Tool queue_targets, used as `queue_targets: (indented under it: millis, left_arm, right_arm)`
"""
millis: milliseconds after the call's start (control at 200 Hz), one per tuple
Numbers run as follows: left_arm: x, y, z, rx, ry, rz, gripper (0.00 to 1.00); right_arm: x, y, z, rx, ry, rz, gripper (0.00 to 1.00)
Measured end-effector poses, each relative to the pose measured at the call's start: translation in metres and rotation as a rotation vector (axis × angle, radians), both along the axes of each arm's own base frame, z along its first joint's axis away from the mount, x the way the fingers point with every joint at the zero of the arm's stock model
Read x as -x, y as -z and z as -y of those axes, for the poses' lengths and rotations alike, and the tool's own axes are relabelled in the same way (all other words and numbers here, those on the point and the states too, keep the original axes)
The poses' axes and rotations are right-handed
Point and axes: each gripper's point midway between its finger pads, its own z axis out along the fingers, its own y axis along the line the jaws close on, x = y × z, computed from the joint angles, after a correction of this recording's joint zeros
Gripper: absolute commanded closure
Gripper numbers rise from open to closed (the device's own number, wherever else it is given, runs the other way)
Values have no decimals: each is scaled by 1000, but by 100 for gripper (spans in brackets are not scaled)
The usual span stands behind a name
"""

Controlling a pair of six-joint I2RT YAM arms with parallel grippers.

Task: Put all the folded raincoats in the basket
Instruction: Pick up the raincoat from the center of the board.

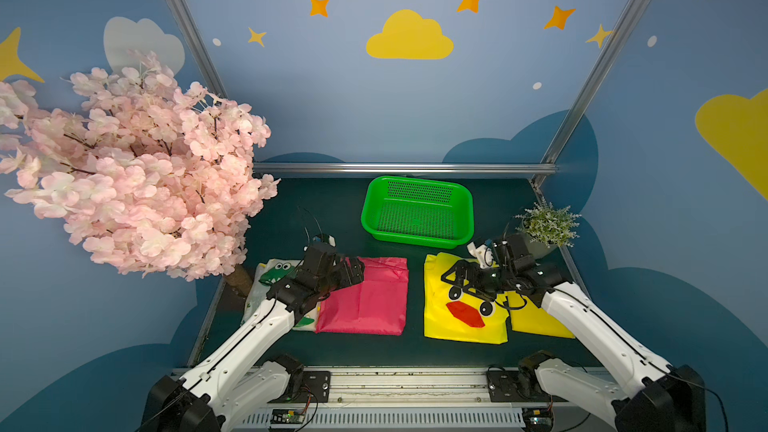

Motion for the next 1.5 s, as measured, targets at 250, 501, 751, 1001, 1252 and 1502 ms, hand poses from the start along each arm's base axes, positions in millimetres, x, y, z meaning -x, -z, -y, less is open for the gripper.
queue_targets:
  millis: [250, 501, 751, 1001, 1252, 1502]
  left_arm:
    - [13, 3, -13, 10, -73, -57, 0]
    - [5, 13, -27, 16, -117, -196, 0]
    - [6, 15, -35, 61, -125, -241, 0]
    - [10, 15, -29, 91, -87, -257, 0]
    - [12, 19, -24, 107, -62, -282, 0]
    - [17, 25, -22, 112, -48, -308, 0]
  right_arm:
    - [25, 47, -56, 79, -139, -187, 10]
    - [4, 62, -104, 90, -196, -188, 11]
    - [-11, 88, -120, 126, -193, -200, 16]
    - [-13, 107, -123, 156, -200, -226, 34]
    - [-16, 107, -127, 145, -216, -212, 100]
    - [-15, 108, -124, 146, -224, -205, 100]
